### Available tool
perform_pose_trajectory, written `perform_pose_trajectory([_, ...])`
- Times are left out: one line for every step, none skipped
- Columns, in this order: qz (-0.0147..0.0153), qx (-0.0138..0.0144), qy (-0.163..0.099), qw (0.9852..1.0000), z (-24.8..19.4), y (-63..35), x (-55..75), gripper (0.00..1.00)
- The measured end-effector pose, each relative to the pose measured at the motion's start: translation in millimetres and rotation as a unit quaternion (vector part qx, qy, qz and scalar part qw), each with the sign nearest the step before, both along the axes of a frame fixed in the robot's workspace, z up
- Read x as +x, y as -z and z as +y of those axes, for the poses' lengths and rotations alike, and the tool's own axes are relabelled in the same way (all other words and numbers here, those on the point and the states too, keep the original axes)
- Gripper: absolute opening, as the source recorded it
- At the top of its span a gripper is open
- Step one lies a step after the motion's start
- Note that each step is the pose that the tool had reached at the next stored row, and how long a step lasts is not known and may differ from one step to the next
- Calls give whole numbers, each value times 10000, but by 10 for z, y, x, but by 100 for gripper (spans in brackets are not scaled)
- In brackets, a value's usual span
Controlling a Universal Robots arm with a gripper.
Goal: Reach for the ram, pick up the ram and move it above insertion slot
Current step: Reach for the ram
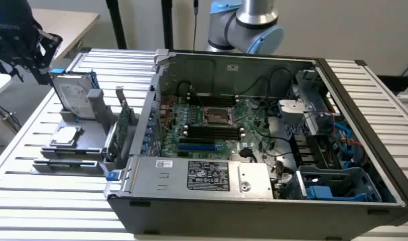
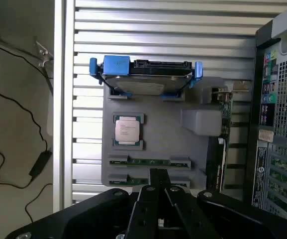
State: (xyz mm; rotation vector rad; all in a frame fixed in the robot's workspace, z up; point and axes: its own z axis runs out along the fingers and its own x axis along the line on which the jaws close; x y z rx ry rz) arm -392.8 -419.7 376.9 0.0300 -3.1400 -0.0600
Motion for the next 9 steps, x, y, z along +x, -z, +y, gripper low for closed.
perform_pose_trajectory([0,0,0,10000,0,0,0,11])
perform_pose_trajectory([0,0,0,10000,0,0,0,11])
perform_pose_trajectory([0,0,0,10000,0,0,0,11])
perform_pose_trajectory([0,0,0,10000,0,0,0,11])
perform_pose_trajectory([0,0,0,10000,0,0,0,11])
perform_pose_trajectory([0,0,0,10000,0,0,0,11])
perform_pose_trajectory([0,0,0,10000,0,0,0,11])
perform_pose_trajectory([0,0,0,10000,0,0,0,11])
perform_pose_trajectory([0,0,0,10000,0,0,0,11])
